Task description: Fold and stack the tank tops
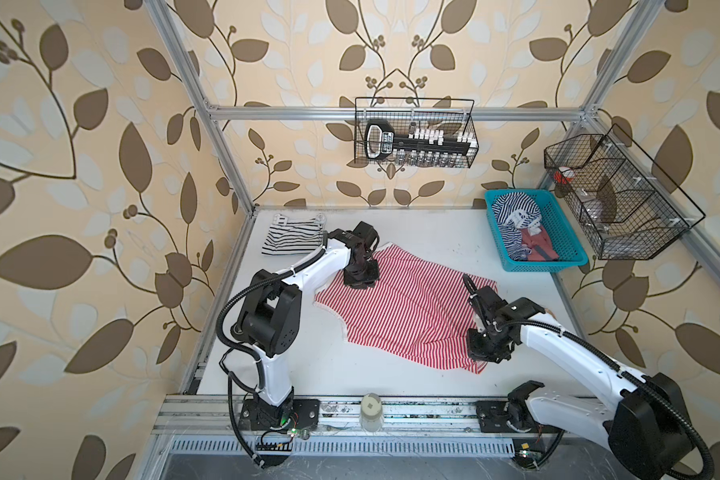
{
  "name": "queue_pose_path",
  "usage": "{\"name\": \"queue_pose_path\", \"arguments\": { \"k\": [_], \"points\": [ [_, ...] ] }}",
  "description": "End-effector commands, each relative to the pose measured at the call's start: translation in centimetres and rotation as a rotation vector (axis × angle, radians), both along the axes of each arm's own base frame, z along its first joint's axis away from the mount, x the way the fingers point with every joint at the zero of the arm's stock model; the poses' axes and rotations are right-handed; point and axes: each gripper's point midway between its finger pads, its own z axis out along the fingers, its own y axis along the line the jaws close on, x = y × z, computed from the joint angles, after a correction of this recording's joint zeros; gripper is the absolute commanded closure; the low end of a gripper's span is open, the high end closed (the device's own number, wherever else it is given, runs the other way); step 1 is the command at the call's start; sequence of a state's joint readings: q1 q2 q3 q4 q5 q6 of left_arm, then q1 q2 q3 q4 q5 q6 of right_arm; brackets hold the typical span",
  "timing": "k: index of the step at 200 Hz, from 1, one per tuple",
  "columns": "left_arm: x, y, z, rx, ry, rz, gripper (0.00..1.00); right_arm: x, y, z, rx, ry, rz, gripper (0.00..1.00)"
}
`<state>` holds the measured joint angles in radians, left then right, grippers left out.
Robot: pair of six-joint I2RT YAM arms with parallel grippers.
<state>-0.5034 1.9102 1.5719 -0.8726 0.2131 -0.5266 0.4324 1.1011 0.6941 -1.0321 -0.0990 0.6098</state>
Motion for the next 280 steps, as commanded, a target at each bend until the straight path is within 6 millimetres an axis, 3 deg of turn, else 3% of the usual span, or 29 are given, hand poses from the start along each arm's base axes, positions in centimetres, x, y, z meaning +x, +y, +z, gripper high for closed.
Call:
{"name": "queue_pose_path", "arguments": {
  "k": [1,20,38,63,79,105,116,150,173,202,250,280],
  "points": [
    [0.8,-2.1,-0.7,-0.036,0.052,-0.056,0.75,-1.2,0.0,0.6,0.014,0.011,-0.017,1.00],
    [2.6,-4.4,-1.6,-0.088,0.067,-0.076,0.75,-2.0,0.1,1.0,0.027,0.009,-0.013,1.00],
    [4.0,-5.8,-2.9,-0.110,0.094,-0.084,0.76,-2.9,0.3,0.9,0.041,0.029,-0.002,0.91],
    [5.0,-6.2,-5.1,-0.084,0.121,-0.091,0.76,-3.6,-0.2,0.7,0.004,0.063,0.006,0.80],
    [4.8,-5.9,-6.7,-0.064,0.148,-0.091,0.76,-3.5,-0.3,1.2,-0.012,0.058,0.008,0.82],
    [4.5,-5.1,-9.0,-0.025,0.183,-0.080,0.76,-1.4,-0.9,3.8,-0.066,-0.029,-0.010,0.77],
    [4.4,-4.7,-9.9,-0.016,0.200,-0.069,0.76,0.1,-1.0,5.0,-0.071,-0.086,-0.027,0.68],
    [4.6,-2.4,-11.2,-0.002,0.226,-0.006,0.77,6.0,-1.1,6.2,-0.054,-0.189,-0.091,0.62],
    [4.9,-1.1,-11.2,-0.003,0.223,0.035,0.77,10.1,-0.8,4.1,0.002,-0.183,-0.111,0.68],
    [5.0,0.1,-11.6,0.008,0.230,0.062,0.77,13.7,-1.6,0.9,-0.031,-0.092,-0.105,0.80],
    [4.8,2.5,-12.7,0.018,0.258,0.132,0.77,17.8,-1.8,-3.0,-0.033,0.008,-0.073,0.92],
    [5.4,3.8,-11.9,-0.001,0.240,0.181,0.77,19.9,-2.1,-5.7,-0.047,0.088,-0.050,1.00]
  ]
}}
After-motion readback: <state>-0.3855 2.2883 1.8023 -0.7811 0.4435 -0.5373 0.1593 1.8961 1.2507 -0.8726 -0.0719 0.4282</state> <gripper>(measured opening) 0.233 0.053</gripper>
